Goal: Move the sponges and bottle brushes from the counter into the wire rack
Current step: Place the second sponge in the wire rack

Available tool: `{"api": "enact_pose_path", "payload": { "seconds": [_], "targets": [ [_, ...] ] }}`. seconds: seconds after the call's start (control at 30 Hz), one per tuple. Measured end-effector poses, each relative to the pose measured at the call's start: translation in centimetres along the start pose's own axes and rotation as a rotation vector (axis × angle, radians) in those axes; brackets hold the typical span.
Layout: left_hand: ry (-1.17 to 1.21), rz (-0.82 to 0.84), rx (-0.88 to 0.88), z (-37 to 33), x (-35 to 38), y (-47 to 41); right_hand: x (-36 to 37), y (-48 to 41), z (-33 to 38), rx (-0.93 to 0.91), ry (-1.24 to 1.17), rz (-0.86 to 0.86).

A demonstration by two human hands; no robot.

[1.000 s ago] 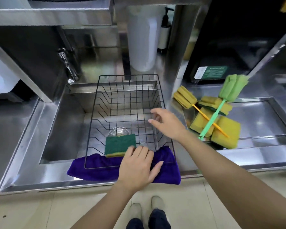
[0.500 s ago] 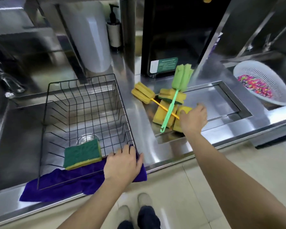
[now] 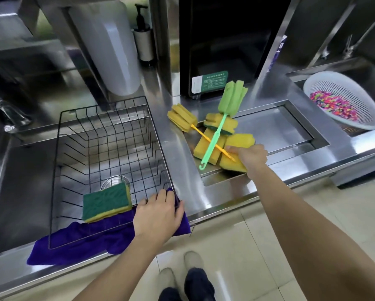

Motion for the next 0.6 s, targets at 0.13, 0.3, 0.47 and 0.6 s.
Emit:
{"api": "enact_pose_path", "payload": {
  "seconds": [0.13,0.3,0.47,0.6],
  "targets": [
    [0.017,-0.016,0.008,0.2,0.3,0.1,-0.7,0.9,0.5,-0.088,-0.227,-0.127],
    [0.016,-0.017,0.012,0.2,0.4,0.1,-2.4,3.3,2.3,-0.228,-0.595,-0.145],
    [-0.020,0.000,0.030,0.4,0.3,0.2,-2.1,7.7,5.2,-0.524,-0.614,-0.017],
    [-0.015,-0.025,0.063,1.4,0.5,1.0,0.3,11.6,7.2,-0.698,-0.454,0.098]
  ]
}}
Point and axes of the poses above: each hand's wrist, its own y-axis away from the middle knuckle, its own x-axis out of the palm, z = x × y, the point moved 1 cm from there along -y, towards the middle knuckle, and after that the axes turned 9 degrees about x, right-handed, at the moved point
